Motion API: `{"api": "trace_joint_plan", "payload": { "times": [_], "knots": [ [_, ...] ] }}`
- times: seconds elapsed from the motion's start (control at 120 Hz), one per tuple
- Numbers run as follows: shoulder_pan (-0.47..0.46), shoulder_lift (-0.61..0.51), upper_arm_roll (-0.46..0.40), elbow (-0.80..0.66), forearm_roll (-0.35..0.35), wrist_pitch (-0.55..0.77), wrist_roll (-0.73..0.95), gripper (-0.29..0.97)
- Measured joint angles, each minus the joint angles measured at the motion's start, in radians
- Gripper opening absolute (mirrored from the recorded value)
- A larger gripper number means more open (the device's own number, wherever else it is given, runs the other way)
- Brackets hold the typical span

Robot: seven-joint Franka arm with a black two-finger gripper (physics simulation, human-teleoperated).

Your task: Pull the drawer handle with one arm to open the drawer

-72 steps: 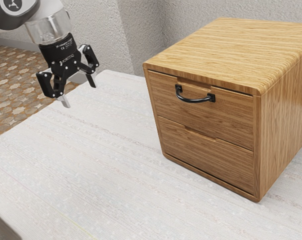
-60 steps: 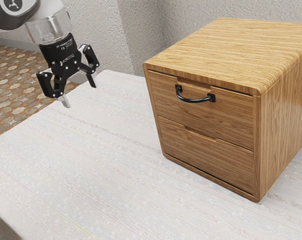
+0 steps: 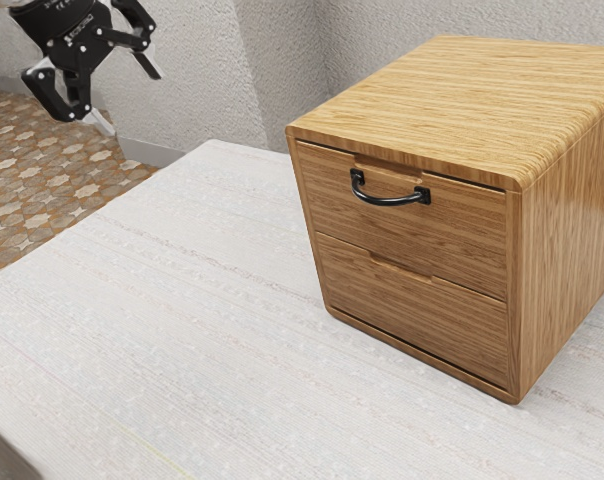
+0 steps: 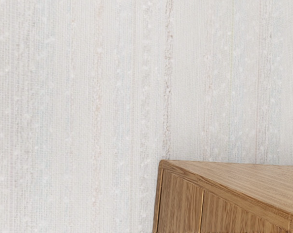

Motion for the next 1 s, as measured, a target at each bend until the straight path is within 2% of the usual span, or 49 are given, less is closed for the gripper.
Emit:
{"api": "trace_joint_plan", "payload": {
  "times": [0.108, 0.258, 0.467, 0.642, 0.783, 0.883, 1.0],
  "knots": [
    [0.052, 0.030, -0.085, -0.005, -0.001, 0.082, -0.015, 0.65],
    [0.003, 0.050, -0.110, -0.028, 0.009, 0.174, -0.047, 0.65],
    [-0.224, 0.058, -0.132, -0.069, 0.051, 0.304, -0.102, 0.65],
    [-0.446, 0.001, -0.127, -0.302, 0.068, 0.445, -0.136, 0.65],
    [-0.603, -0.004, -0.067, -0.348, 0.092, 0.551, -0.156, 0.63],
    [-0.619, -0.001, -0.020, -0.347, 0.103, 0.597, -0.161, 0.63],
    [-0.553, -0.002, 0.030, -0.339, 0.111, 0.629, -0.163, 0.62]
  ]
}}
